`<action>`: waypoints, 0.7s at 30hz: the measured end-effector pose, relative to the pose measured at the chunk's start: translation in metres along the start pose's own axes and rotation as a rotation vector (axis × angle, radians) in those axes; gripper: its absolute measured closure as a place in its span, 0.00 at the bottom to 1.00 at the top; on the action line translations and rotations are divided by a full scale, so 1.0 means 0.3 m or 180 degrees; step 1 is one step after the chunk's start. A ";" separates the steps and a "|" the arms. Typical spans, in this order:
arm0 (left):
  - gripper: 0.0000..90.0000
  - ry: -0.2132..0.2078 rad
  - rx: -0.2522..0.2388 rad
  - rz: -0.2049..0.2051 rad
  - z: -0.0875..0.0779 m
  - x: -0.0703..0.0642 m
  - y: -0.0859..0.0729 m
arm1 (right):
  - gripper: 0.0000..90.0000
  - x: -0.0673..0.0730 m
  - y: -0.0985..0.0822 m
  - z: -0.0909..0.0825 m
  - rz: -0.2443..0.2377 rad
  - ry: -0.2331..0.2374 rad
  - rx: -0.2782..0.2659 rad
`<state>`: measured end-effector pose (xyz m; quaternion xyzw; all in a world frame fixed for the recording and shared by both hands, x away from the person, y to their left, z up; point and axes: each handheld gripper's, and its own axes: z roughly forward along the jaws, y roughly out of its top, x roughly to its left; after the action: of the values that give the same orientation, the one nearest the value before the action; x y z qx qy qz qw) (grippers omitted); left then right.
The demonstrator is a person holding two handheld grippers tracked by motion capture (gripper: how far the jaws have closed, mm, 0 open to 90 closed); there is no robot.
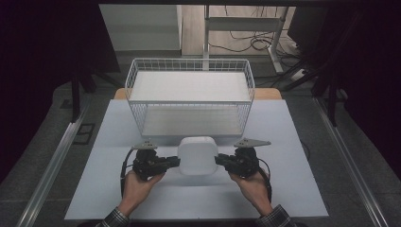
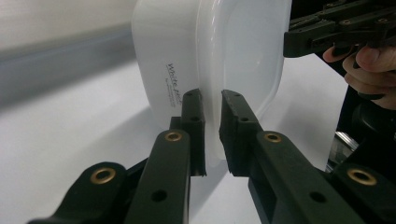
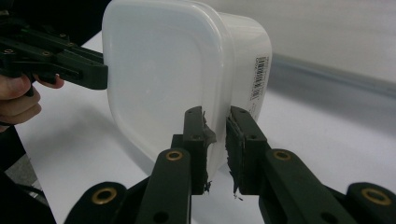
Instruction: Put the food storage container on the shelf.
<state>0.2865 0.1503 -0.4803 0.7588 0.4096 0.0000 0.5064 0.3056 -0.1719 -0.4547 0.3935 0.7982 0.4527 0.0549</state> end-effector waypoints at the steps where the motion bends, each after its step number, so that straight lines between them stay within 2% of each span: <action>1: 0.90 0.0000 0.0000 0.0000 0.000 0.000 0.000 | 0.86 0.000 0.007 -0.001 -0.0009 0.0006 -0.0023; 5: 0.90 0.0046 -0.0043 0.0043 -0.020 -0.001 0.031 | 0.86 0.004 0.033 -0.004 -0.0054 0.0001 -0.0061; 7: 0.90 0.0061 -0.0071 0.0069 -0.032 -0.002 0.050 | 0.86 0.010 0.064 -0.010 -0.0111 -0.0008 -0.0113; 10: 0.90 0.0075 -0.0128 0.0131 -0.062 -0.008 0.098 | 0.86 0.018 0.099 -0.021 -0.0155 -0.0002 -0.0175; 13: 0.90 0.0090 -0.0165 0.0170 -0.077 -0.013 0.124 | 0.86 0.021 0.124 -0.031 -0.0177 0.0003 -0.0221; 14: 0.90 0.0098 -0.0205 0.0192 -0.090 -0.017 0.151 | 0.86 0.022 0.148 -0.040 -0.0194 0.0016 -0.0274; 15: 0.90 0.0098 -0.0205 0.0192 -0.090 -0.017 0.151 | 0.86 0.022 0.148 -0.040 -0.0194 0.0016 -0.0274; 16: 0.90 0.0110 -0.0247 0.0219 -0.102 -0.020 0.175 | 0.86 0.022 0.172 -0.047 -0.0209 0.0028 -0.0317; 20: 0.90 0.0123 -0.0304 0.0250 -0.118 -0.027 0.208 | 0.86 0.021 0.206 -0.057 -0.0214 0.0046 -0.0368; 21: 0.90 0.0130 -0.0335 0.0282 -0.129 -0.031 0.230 | 0.86 0.020 0.227 -0.064 -0.0226 0.0055 -0.0403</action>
<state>0.3072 0.1639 -0.4046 0.7484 0.3852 0.0594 0.5366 0.3323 -0.1616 -0.3897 0.3568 0.7818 0.5035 0.0888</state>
